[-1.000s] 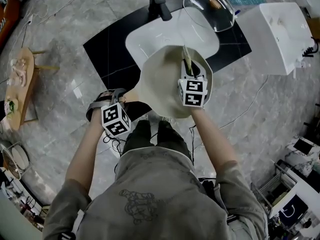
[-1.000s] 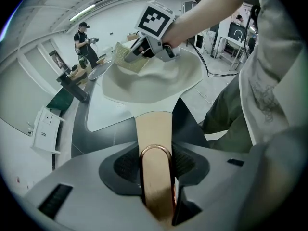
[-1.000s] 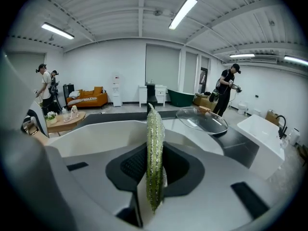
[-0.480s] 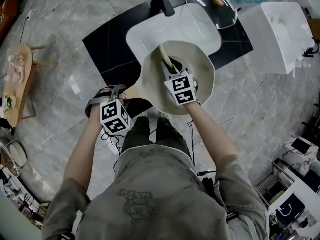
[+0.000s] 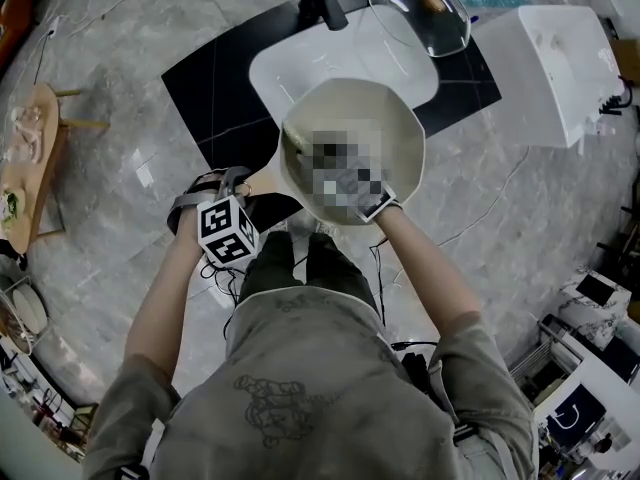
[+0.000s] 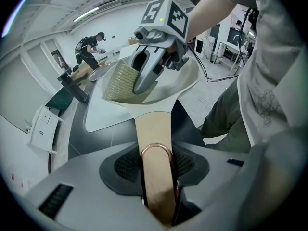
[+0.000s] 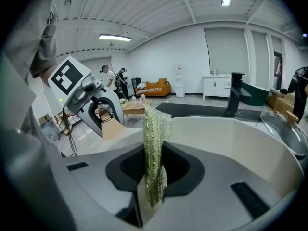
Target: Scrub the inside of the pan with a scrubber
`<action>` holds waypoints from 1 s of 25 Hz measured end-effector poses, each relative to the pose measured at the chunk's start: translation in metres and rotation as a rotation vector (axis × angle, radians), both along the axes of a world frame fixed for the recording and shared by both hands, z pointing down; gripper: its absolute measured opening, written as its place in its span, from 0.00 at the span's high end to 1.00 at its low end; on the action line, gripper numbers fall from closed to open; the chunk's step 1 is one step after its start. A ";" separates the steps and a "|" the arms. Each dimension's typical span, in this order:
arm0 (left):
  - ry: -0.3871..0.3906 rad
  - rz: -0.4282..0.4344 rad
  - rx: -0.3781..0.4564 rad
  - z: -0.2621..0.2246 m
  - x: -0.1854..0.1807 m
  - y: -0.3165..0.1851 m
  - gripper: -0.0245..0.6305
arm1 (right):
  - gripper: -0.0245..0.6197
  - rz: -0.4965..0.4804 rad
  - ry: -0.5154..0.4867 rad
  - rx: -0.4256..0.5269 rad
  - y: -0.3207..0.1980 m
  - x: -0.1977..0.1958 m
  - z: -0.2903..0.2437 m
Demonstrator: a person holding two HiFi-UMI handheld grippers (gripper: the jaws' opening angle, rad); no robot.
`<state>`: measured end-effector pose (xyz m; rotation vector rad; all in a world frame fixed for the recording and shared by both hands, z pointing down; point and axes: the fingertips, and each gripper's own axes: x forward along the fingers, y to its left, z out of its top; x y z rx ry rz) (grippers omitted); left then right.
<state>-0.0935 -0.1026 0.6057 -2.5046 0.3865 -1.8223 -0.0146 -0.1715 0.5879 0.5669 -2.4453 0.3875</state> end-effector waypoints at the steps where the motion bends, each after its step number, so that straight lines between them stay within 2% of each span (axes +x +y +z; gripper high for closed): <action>1: 0.001 -0.001 0.001 0.000 0.000 0.000 0.71 | 0.84 -0.021 -0.002 -0.016 0.005 0.000 -0.001; 7: 0.001 -0.002 0.005 -0.001 0.000 0.001 0.71 | 0.84 -0.170 -0.012 -0.116 0.050 0.001 -0.005; 11: 0.005 0.000 0.005 -0.001 0.000 0.000 0.71 | 0.84 -0.331 0.047 -0.126 0.085 0.005 -0.008; 13: 0.003 0.000 0.006 -0.001 0.000 0.000 0.71 | 0.84 -0.363 0.061 -0.163 0.097 0.012 -0.009; 19: -0.001 -0.001 0.019 0.000 0.000 0.000 0.71 | 0.84 -0.414 0.077 -0.375 0.123 0.045 -0.011; 22: 0.000 -0.002 0.020 0.000 0.000 0.000 0.71 | 0.84 -0.368 0.046 -0.499 0.124 0.058 -0.023; 24: -0.002 0.000 0.020 0.000 0.001 0.000 0.71 | 0.84 -0.309 0.035 -0.492 0.112 0.064 -0.035; 25: -0.003 0.000 0.021 0.000 0.000 0.000 0.71 | 0.84 -0.273 0.034 -0.442 0.100 0.066 -0.042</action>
